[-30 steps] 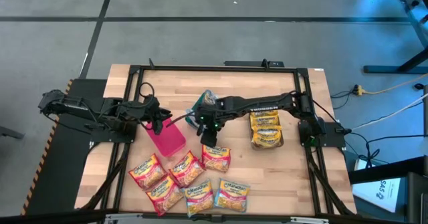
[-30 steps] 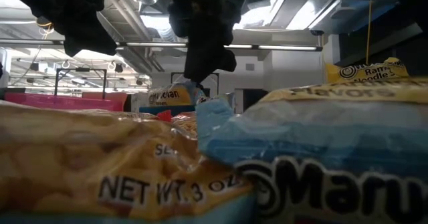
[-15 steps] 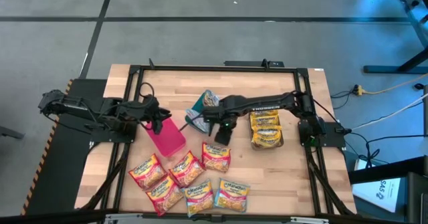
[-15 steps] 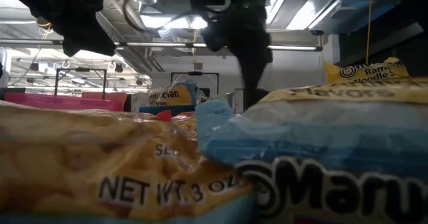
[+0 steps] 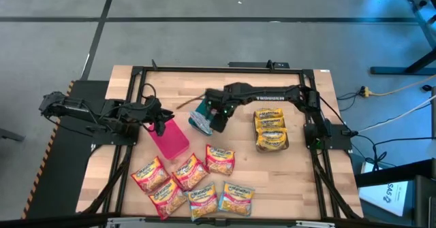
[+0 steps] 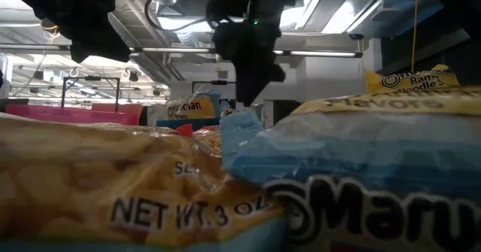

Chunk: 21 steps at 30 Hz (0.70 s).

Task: Sort Maruchan noodles
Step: Adjust the blue bin on the table

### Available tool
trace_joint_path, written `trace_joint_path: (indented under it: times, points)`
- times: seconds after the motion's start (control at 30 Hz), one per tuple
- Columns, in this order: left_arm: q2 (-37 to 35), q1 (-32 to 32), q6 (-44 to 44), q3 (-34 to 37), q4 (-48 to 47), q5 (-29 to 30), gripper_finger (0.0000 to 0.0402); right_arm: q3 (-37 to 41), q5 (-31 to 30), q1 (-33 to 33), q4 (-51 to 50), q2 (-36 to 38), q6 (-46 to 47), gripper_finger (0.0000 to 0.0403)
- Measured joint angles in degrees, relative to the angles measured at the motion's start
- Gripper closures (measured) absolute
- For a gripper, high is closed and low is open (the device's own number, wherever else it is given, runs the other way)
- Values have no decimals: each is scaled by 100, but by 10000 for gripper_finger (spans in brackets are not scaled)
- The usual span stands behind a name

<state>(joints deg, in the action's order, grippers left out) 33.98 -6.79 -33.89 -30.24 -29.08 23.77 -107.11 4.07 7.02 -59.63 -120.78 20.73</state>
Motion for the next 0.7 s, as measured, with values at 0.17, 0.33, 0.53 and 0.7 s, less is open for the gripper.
trace_joint_path:
  times: [0.17, 0.33, 0.53, 0.7]
  points:
    - [1, 1, 4, 0, -60, 7, 317, 3, 86, 97, 409, -198, -10, 277]
    - [2, 2, 15, 0, -198, 81, 317, -10, 128, 91, 540, -333, -160, 277]
    - [-153, 2, 136, 0, -203, 82, 317, 0, 147, 91, 276, -506, -268, 277]
    - [-277, 2, 142, 0, -216, 83, 317, 2, -152, 91, -120, -561, -509, 277]
